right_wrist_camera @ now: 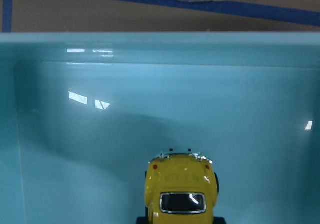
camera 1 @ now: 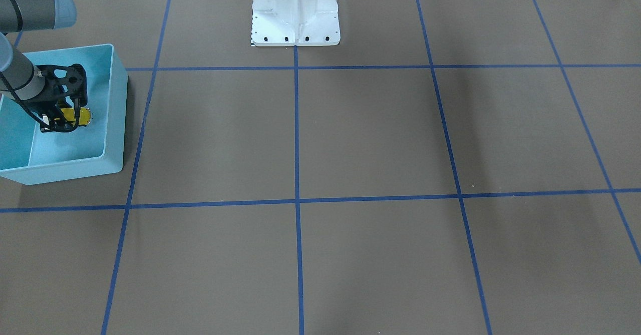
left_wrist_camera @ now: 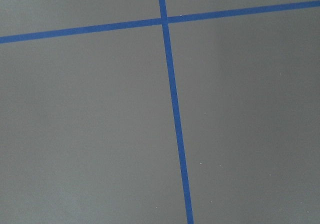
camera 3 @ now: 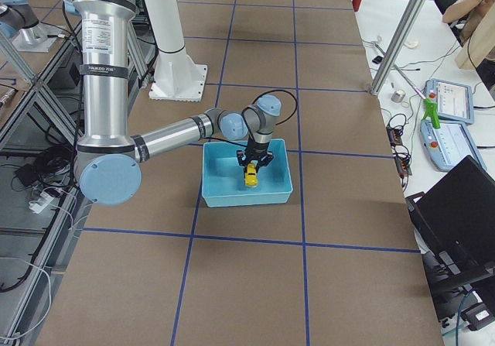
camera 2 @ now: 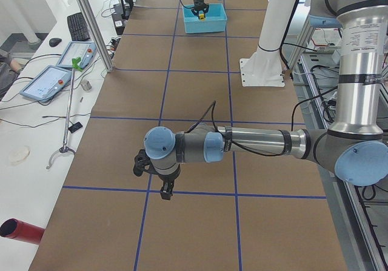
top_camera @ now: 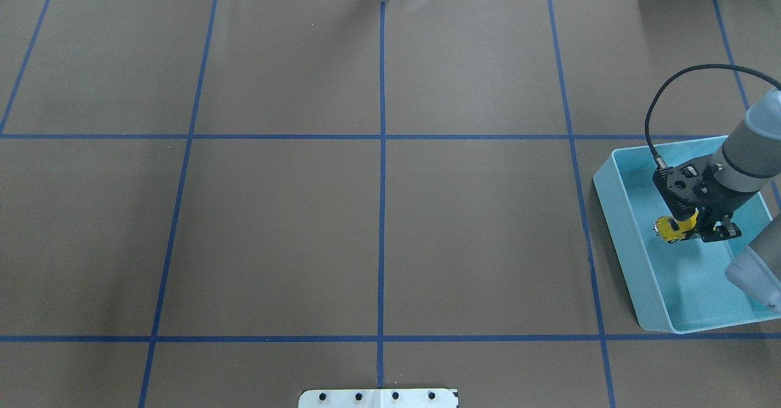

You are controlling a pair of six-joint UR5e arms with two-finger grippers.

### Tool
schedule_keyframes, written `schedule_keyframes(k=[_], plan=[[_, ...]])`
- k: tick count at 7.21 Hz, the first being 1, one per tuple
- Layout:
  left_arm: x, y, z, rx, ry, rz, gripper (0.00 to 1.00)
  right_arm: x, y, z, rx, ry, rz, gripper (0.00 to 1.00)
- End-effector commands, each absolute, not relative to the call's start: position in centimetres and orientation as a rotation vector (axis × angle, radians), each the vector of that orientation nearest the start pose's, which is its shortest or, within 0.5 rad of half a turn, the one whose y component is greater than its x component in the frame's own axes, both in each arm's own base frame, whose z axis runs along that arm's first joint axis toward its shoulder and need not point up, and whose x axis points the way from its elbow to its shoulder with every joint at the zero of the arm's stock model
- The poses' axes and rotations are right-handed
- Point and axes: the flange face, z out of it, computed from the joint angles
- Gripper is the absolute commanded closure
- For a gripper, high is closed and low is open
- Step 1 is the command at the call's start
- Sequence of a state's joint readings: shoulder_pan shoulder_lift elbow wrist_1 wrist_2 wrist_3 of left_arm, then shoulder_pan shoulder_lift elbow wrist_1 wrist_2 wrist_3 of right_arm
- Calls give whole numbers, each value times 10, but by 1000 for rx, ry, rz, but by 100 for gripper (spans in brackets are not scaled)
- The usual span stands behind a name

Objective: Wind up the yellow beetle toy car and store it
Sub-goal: 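Lower the car into the bin and open the right gripper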

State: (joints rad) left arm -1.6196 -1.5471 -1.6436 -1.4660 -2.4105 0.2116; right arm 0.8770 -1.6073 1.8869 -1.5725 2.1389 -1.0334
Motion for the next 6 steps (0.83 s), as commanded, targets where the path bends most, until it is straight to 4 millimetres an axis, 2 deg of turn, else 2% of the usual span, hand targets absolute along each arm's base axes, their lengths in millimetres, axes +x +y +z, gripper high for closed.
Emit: schedule_keyframes(k=[1, 2, 4, 5, 6], plan=[[-81, -479, 637, 59, 839, 132, 0, -246, -417, 535, 404, -593, -1737, 12], [-82, -484, 635, 61, 839, 130, 0, -245, -415, 526, 421, -592, -1738, 0], [-74, -494, 640, 46, 840, 141, 0, -236, -406, 501, 469, -602, -1738, 0], [-71, -501, 644, 35, 837, 147, 0, -216, -398, 481, 506, -599, -1721, 0], [-73, -503, 648, 26, 799, 148, 0, -179, -413, 466, 493, -588, -1630, 0]])
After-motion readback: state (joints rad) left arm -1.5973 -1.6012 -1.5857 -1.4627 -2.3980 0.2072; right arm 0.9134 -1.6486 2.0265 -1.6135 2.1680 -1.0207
